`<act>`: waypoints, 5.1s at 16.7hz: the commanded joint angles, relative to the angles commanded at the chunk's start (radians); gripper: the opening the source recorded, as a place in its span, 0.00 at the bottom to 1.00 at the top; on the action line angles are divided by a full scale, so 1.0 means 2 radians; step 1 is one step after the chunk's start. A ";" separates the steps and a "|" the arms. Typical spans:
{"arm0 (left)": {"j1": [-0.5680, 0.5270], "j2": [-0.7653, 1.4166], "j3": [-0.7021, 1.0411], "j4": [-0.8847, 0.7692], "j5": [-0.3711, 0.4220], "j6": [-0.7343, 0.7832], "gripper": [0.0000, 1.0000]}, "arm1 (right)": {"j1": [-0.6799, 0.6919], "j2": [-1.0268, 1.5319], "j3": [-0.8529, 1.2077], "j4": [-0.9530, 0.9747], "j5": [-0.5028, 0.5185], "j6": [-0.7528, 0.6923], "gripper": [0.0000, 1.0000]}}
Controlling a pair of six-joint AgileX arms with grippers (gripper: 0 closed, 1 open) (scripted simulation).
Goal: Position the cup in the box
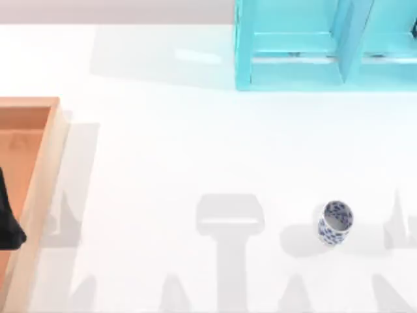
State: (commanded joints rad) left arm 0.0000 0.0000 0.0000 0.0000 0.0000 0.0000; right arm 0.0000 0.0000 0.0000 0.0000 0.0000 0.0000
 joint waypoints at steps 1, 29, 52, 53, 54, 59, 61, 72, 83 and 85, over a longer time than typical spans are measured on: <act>0.000 0.000 0.000 0.000 0.000 0.000 1.00 | 0.000 0.000 0.000 0.000 0.000 0.000 1.00; -0.525 1.159 1.172 -0.650 -0.080 -0.449 1.00 | 0.000 0.000 0.000 0.000 0.000 0.000 1.00; -0.578 1.448 1.568 -0.840 -0.128 -0.551 1.00 | 0.000 0.000 0.000 0.000 0.000 0.000 1.00; -0.576 1.472 1.600 -0.844 -0.128 -0.549 1.00 | 0.000 0.000 0.000 0.000 0.000 0.000 1.00; -0.573 1.496 1.631 -0.848 -0.127 -0.546 1.00 | 0.000 0.000 0.000 0.000 0.000 0.000 1.00; -0.563 1.566 1.710 -0.858 -0.124 -0.535 1.00 | 0.000 0.000 0.000 0.000 0.000 0.000 1.00; -0.563 1.567 1.710 -0.858 -0.124 -0.535 1.00 | 0.000 0.000 0.000 0.000 0.000 0.000 1.00; -0.563 1.567 1.710 -0.858 -0.124 -0.535 0.32 | 0.000 0.000 0.000 0.000 0.000 0.000 1.00; -0.563 1.567 1.710 -0.858 -0.124 -0.535 0.00 | 0.000 0.000 0.000 0.000 0.000 0.000 1.00; -0.565 1.566 1.710 -0.858 -0.124 -0.535 0.00 | 0.000 0.000 0.000 0.000 0.000 0.000 1.00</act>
State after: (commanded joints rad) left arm -1.1294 3.1318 3.4205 -1.7166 -0.2485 -1.0699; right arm 0.0000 0.0000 0.0000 0.0000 0.0000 0.0000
